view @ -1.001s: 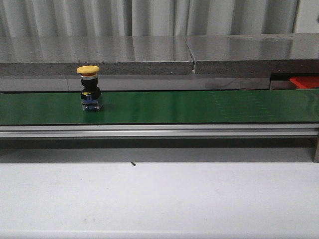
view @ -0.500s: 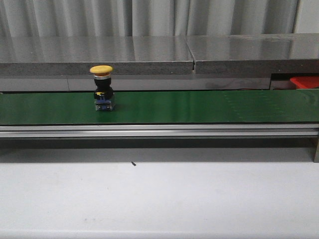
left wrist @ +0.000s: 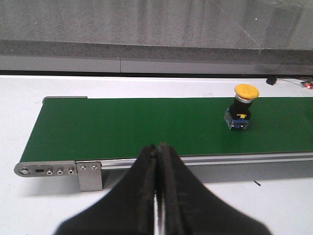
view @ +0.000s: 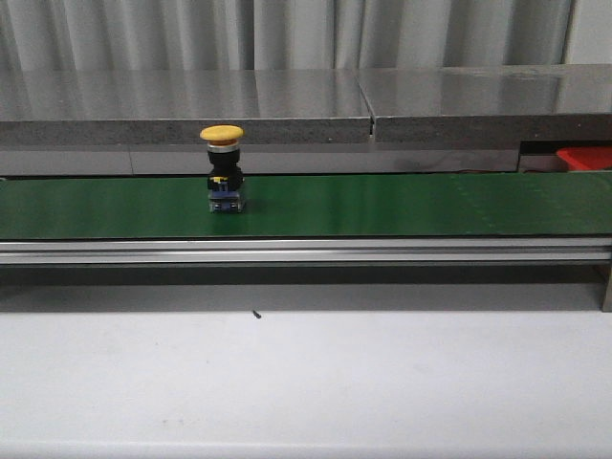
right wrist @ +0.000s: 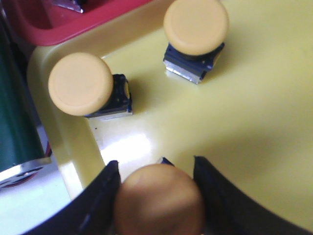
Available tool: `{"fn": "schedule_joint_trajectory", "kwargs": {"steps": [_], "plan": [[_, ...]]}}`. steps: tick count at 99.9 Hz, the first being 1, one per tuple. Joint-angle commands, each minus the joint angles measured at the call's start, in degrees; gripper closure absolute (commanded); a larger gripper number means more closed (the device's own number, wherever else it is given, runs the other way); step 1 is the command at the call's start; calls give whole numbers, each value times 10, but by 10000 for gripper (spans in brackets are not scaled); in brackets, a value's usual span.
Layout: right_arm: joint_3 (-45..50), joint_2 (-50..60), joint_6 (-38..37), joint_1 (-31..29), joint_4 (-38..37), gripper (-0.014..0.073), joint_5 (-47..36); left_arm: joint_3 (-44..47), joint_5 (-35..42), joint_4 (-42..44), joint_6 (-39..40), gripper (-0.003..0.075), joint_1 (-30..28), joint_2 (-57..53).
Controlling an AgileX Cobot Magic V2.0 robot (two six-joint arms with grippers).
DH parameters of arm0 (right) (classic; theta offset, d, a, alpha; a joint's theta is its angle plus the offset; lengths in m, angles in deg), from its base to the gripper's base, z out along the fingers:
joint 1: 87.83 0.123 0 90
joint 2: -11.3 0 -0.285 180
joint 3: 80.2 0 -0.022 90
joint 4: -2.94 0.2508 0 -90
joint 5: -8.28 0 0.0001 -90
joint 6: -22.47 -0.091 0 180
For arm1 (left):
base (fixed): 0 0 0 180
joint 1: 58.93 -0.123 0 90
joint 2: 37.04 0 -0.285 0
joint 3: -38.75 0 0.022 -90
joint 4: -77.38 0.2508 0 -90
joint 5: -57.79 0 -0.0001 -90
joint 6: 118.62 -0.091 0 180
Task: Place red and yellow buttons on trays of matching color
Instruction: 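Lower the yellow button into the yellow tray and open the right gripper, then grasp the second yellow button on the belt with the right gripper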
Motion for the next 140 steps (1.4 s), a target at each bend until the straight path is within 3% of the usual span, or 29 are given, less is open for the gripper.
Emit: {"fn": "schedule_joint_trajectory", "kwargs": {"steps": [1,62,72,91,98,140], "plan": [[-14,1,4,0,10,424,-32,-15,39,-15,1,739,4,3],[-14,-51,14,33,13,414,-66,-15,39,-15,1,739,4,3],[-14,-54,14,33,13,355,-66,-15,39,-15,1,739,4,3],[-19,-52,14,33,13,105,-53,-15,39,-15,1,739,4,3],[-20,-46,14,33,13,53,-51,-15,39,-15,1,739,4,3],[-23,99,14,61,16,48,-40,-15,39,-15,1,739,4,3]]}}
